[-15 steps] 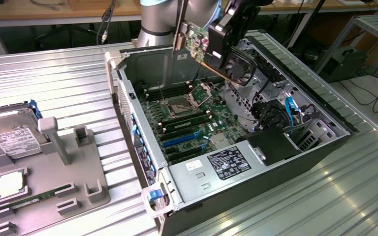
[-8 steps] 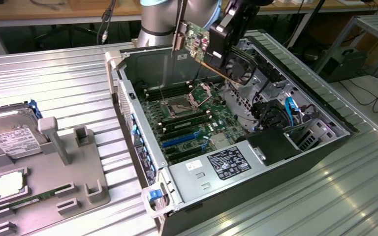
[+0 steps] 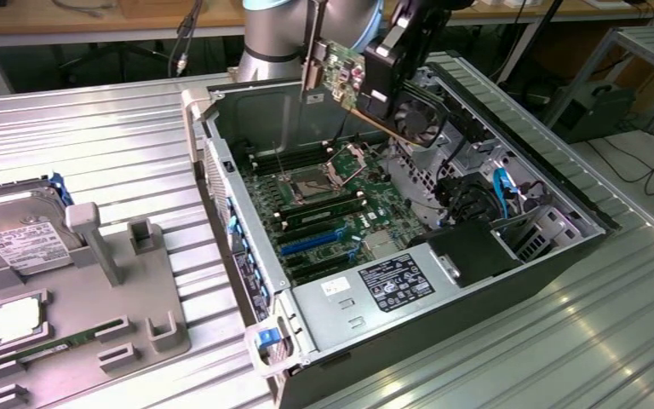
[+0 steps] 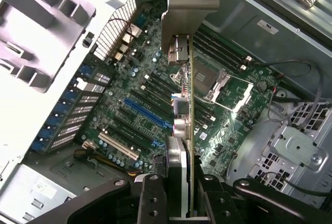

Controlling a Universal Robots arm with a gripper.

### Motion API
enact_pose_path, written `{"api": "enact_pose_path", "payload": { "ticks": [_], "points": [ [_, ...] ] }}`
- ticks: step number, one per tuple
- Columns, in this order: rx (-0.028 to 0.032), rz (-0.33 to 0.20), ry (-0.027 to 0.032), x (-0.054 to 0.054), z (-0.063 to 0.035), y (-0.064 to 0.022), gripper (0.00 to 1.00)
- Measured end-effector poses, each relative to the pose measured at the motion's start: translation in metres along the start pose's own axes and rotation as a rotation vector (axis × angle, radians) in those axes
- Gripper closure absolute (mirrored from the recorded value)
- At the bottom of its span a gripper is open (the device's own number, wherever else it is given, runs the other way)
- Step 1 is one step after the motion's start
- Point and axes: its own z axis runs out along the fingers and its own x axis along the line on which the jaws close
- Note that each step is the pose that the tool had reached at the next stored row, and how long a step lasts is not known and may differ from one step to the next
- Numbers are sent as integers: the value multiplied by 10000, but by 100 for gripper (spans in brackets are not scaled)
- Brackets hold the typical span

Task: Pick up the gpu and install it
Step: 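Insert the gpu into the slot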

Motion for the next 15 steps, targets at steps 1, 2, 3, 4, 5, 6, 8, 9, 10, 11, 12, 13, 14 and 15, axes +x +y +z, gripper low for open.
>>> {"api": "enact_pose_path", "payload": {
  "ticks": [1, 2, 3, 4, 5, 6, 8, 9, 10, 11, 12, 13, 14, 15],
  "points": [
    [27, -8, -11, 0, 1, 1, 72],
    [52, -14, -16, -1, 3, 1, 72],
    [78, -51, -41, 0, 6, 1, 72],
    [93, -87, -62, -1, 10, 1, 72],
    [101, -108, -76, -1, 12, 1, 72],
    [107, -129, -89, -1, 16, 1, 72],
    [130, -227, -124, 0, 24, 1, 72],
    [138, -309, -137, -1, 29, 0, 72],
    [148, -407, -153, -1, 34, 1, 72],
    [161, -504, -173, -1, 39, 2, 72],
    [175, -620, -194, -1, 44, 2, 72],
    [176, -754, -197, -2, 47, 2, 72],
    [174, -909, -193, -2, 50, 2, 72],
    [168, -1085, -186, -1, 52, 2, 72]
  ]
}}
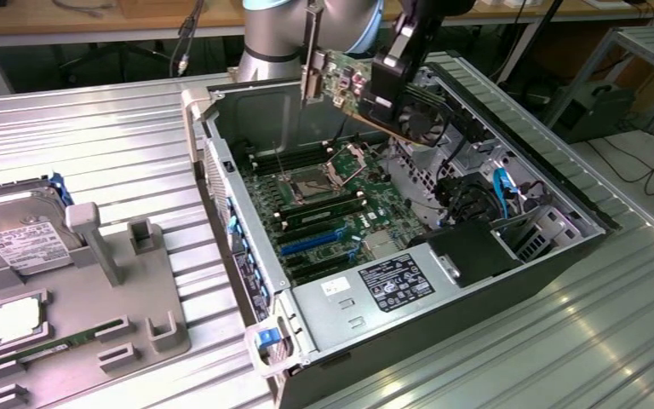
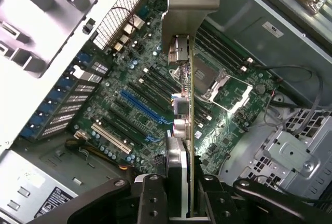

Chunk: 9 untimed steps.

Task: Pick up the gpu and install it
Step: 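Insert the gpu into the slot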

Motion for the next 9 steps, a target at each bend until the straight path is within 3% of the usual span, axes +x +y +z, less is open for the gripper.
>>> {"api": "enact_pose_path", "payload": {
  "ticks": [6, 9],
  "points": [
    [-64, -1305, 42, 1, 30, -2, 72],
    [7, -1704, -44, 2, 40, -2, 72]
  ]
}}
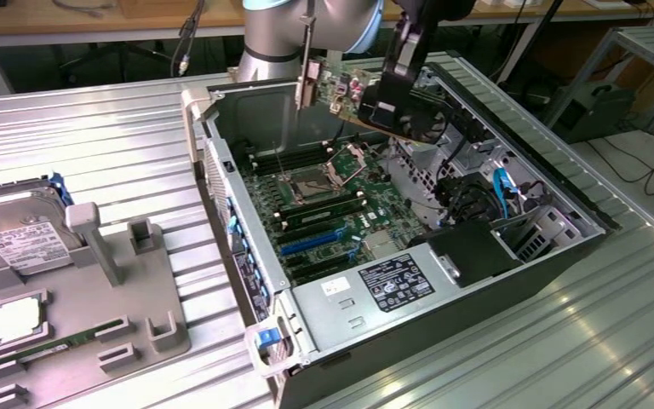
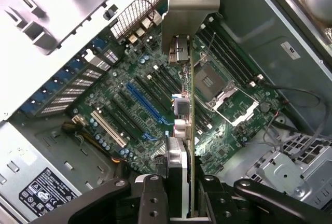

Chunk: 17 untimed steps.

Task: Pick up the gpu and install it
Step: 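Insert the gpu into the slot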

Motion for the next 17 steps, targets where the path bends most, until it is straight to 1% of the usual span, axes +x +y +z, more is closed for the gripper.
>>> {"api": "enact_pose_path", "payload": {
  "ticks": [3, 8, 17],
  "points": [
    [27, -320, -34, 0, 8, 0, 72],
    [50, -1012, -74, -1, 18, -1, 72],
    [75, -2165, -109, -6, 28, 4, 72]
  ]
}}
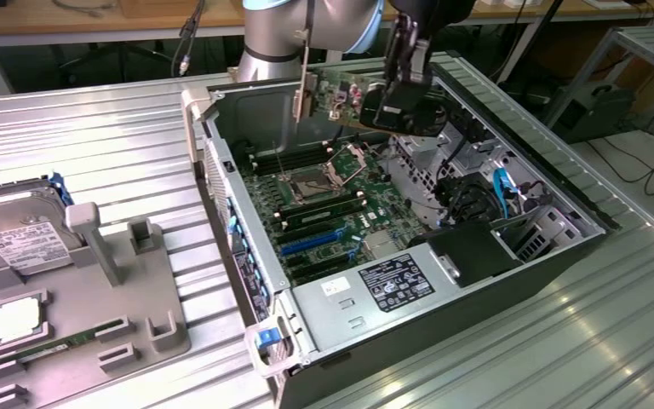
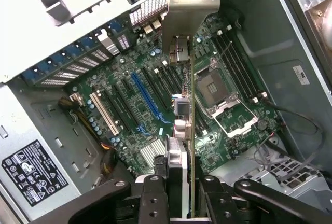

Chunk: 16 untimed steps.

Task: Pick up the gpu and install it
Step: 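Insert the gpu into the slot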

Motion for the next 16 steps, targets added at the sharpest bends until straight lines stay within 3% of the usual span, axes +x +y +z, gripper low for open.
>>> {"api": "enact_pose_path", "payload": {
  "ticks": [2, 4, 8, 16],
  "points": [
    [17, -218, -14, 0, 2, 0, 72],
    [86, -360, -18, -3, 5, 3, 72],
    [150, -706, -58, -3, 10, 2, 72],
    [79, -1870, -80, -5, 42, 5, 72]
  ]
}}
